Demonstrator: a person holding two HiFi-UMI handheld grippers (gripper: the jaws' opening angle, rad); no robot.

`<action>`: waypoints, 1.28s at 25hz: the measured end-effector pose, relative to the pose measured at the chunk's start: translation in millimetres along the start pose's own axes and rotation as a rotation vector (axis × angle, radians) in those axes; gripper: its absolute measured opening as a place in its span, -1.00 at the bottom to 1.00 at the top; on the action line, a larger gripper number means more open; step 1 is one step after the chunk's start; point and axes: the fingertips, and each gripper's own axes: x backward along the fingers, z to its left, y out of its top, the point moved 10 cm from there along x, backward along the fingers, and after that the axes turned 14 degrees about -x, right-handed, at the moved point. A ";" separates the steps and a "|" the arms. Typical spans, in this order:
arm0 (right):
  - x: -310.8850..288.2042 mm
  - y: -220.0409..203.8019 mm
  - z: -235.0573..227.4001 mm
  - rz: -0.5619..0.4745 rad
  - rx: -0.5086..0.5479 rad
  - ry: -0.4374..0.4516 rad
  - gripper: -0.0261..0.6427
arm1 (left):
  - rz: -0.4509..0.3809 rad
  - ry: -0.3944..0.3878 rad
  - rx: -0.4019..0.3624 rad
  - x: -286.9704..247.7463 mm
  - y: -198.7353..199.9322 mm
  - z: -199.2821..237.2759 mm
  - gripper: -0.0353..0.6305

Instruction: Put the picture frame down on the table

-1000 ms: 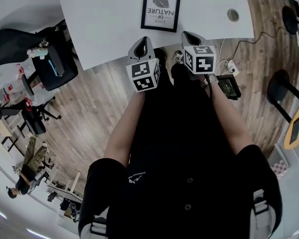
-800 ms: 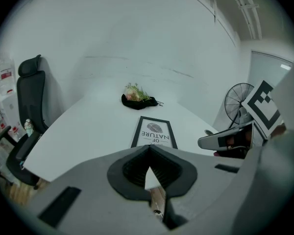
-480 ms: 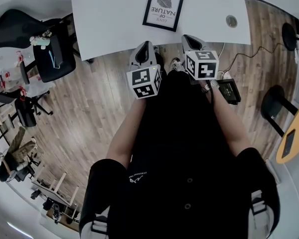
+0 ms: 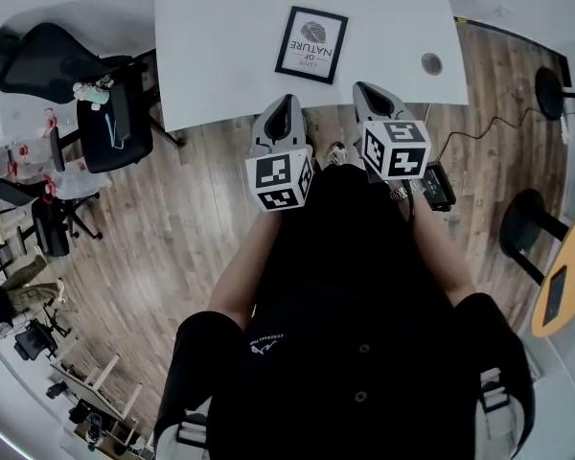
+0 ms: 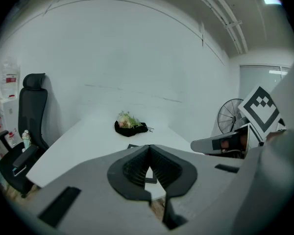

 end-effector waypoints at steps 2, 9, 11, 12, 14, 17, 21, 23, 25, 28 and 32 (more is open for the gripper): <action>10.1 8.0 3.1 -0.033 0.014 0.005 -0.93 | -0.026 -0.001 -0.011 5.7 9.0 -3.0 -0.88; 49.3 31.8 18.0 -0.148 0.031 0.031 -0.93 | -0.123 0.021 -0.050 30.8 40.8 -8.2 -0.87; 60.6 38.6 23.5 -0.183 0.024 0.048 -0.93 | -0.157 0.032 -0.051 39.2 51.5 -8.6 -0.87; 65.9 42.0 26.0 -0.199 0.019 0.058 -0.93 | -0.175 0.036 -0.052 43.2 57.0 -9.0 -0.88; 75.8 47.8 31.0 -0.232 0.015 0.075 -0.93 | -0.210 0.041 -0.055 50.4 67.0 -10.6 -0.88; 90.4 54.5 37.9 -0.280 0.025 0.092 -0.93 | -0.251 0.047 -0.069 59.3 77.4 -14.2 -0.87; 109.5 62.9 47.2 -0.336 0.043 0.110 -0.93 | -0.290 0.058 -0.090 70.4 88.1 -18.2 -0.88; 118.4 66.9 49.8 -0.359 0.044 0.121 -0.93 | -0.313 0.065 -0.100 75.7 94.9 -20.4 -0.87; 125.4 69.7 51.2 -0.377 0.041 0.132 -0.93 | -0.335 0.073 -0.109 80.9 101.1 -22.5 -0.87; 133.3 73.3 54.3 -0.395 0.048 0.144 -0.93 | -0.360 0.086 -0.117 87.1 107.8 -24.1 -0.87; 141.4 79.7 62.2 -0.425 0.066 0.165 -0.93 | -0.383 0.106 -0.112 93.4 113.8 -22.6 -0.88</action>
